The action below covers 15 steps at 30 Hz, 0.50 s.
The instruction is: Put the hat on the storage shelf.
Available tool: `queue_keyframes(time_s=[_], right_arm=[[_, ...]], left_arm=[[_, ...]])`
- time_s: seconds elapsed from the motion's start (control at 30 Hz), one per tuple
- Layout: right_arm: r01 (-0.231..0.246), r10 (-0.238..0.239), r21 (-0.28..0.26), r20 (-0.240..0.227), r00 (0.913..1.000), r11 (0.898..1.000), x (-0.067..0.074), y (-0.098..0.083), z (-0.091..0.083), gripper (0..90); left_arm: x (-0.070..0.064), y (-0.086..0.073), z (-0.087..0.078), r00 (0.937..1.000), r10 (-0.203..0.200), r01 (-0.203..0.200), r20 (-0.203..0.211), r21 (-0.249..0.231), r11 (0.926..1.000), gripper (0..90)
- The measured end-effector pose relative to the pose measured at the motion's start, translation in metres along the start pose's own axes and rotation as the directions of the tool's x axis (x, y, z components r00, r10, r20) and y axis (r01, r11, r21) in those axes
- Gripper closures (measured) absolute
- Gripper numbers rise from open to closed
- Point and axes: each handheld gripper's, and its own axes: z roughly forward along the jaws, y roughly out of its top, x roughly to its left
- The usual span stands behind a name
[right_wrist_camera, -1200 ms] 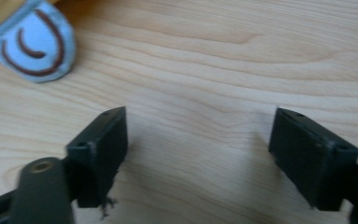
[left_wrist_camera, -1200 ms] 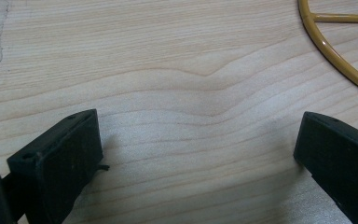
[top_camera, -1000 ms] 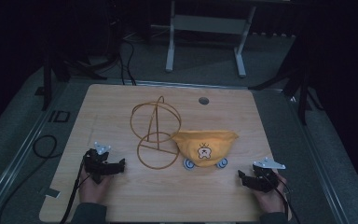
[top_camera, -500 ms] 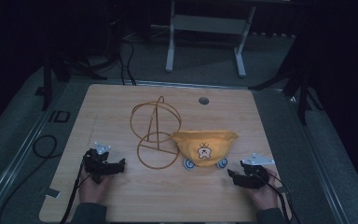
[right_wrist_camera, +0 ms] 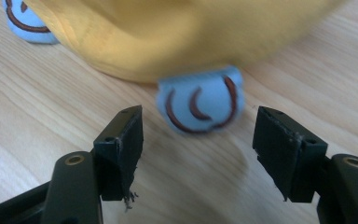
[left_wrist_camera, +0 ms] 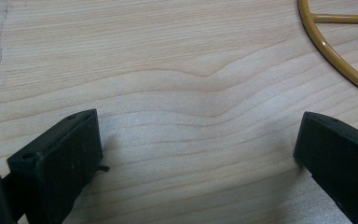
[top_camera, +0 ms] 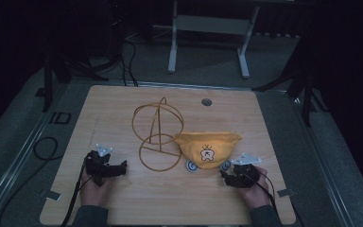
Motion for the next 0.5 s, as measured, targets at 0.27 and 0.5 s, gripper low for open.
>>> queue_keyframes(time_s=[0.27, 0.5], right_arm=[[0.016, -0.016, 0.013, 0.025, 0.9996, 1.0, 0.0097, 0.0098, 0.0094, 35.3], [-0.023, 0.023, 0.01, -0.008, 0.9997, 1.0, 0.0038, 0.0083, 0.0091, 48.6]], left_arm=[[0.0, 0.0, 0.0, 1.0, 0.0, 0.0, 0.0, 0.0, 1.0, 0.8], [-0.0001, -0.0001, 0.0, 1.0, -0.002, 0.002, 0.0, -0.001, 1.0, 0.8]])
